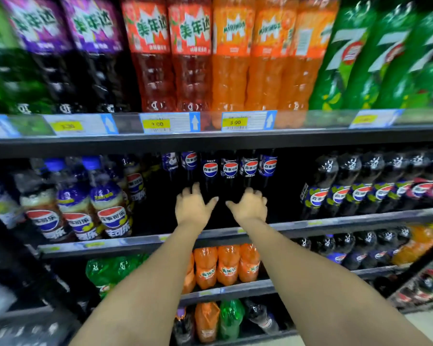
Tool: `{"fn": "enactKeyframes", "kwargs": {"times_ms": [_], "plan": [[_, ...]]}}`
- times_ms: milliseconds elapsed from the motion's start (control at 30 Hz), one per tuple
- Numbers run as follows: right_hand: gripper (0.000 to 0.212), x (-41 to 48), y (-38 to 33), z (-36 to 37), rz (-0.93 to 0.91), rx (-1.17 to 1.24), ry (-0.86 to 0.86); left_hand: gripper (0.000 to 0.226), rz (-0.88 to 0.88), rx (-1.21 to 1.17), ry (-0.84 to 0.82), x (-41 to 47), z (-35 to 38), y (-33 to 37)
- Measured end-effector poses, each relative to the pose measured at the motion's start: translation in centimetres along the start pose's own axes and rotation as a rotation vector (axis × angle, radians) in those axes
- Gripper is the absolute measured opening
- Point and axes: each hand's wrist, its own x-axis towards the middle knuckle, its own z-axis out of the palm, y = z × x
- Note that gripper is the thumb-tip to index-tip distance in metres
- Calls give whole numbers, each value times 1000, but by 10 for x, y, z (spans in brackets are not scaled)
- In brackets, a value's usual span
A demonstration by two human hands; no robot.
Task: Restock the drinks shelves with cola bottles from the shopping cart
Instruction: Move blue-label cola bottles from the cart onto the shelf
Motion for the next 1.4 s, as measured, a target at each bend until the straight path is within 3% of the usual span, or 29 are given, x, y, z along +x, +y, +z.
{"fn": "enactKeyframes", "kwargs": {"times_ms": [133,267,467,700,1067,1400], "plan": [[71,-84,8,-50,-98,-153,-9,71,144,250,11,-84,-52,-2],[69,-182,18,-97,-219,-244,-9,72,196,355,20,-184,-105,-9],[67,-309,19,-139,-306,-264,-31,74,156,440,7,-305,-176,-29],[73,-400,-12,-137,-376,-363,-141,80,29,425,-91,-372,-245,-72],[76,-460,-133,-26,-396,-346,-338,75,-79,439,-159,-362,-295,-244],[72,-511,-253,140,-343,-430,-501,72,-201,447,-322,-330,-319,-469]]}}
